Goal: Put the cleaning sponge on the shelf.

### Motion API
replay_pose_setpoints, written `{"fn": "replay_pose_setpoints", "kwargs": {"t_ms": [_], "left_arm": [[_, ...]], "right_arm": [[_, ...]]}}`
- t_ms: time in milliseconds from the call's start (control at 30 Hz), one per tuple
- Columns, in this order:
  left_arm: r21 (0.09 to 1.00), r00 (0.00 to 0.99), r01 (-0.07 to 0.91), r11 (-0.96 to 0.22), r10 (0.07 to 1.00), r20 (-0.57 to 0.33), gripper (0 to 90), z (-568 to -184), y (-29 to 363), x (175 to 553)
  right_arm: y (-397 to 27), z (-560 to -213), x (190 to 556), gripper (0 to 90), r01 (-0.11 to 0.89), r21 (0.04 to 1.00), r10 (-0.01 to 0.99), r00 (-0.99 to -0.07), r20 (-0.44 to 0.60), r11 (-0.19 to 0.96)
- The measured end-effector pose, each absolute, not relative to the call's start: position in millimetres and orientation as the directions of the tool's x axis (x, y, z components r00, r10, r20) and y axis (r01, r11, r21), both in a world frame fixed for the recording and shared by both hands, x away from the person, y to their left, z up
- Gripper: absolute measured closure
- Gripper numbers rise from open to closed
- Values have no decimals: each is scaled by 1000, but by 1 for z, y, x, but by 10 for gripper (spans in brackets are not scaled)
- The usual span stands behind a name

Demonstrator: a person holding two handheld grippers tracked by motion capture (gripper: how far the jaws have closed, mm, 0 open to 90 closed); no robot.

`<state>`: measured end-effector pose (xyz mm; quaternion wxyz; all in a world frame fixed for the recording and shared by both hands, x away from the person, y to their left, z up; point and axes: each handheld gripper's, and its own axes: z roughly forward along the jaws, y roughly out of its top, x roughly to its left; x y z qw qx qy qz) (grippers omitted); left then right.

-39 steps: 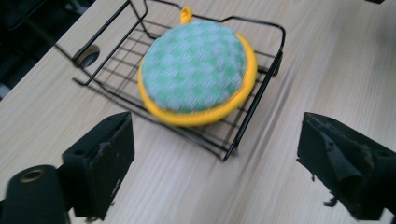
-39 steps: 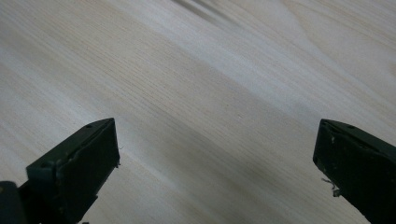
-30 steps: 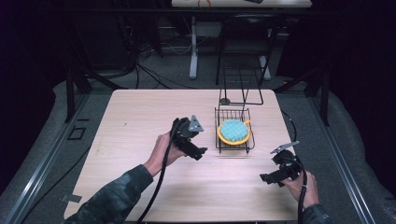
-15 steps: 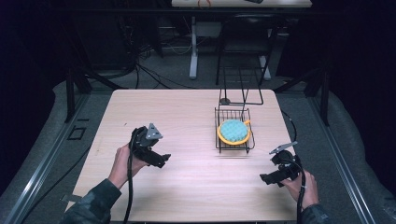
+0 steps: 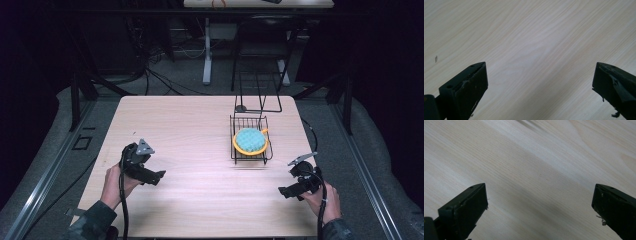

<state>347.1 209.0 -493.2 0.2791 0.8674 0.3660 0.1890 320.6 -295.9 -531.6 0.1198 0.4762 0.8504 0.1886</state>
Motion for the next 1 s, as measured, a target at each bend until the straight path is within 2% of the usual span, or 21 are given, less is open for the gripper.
{"fn": "replay_pose_setpoints", "kwargs": {"t_ms": [433,633,1000], "left_arm": [[601,538,653,-461,841,60,2,-515,259,346],[560,490,713,-422,871,33,2,-530,274,349],[529,506,728,-436,863,15,2,-539,268,350]], "right_arm": [[-296,-533,321,0,762,434,852,-524,-23,480],[-297,-535,322,0,760,441,852,-523,-23,478],[-301,-533,322,0,759,452,856,-516,-19,468]]}}
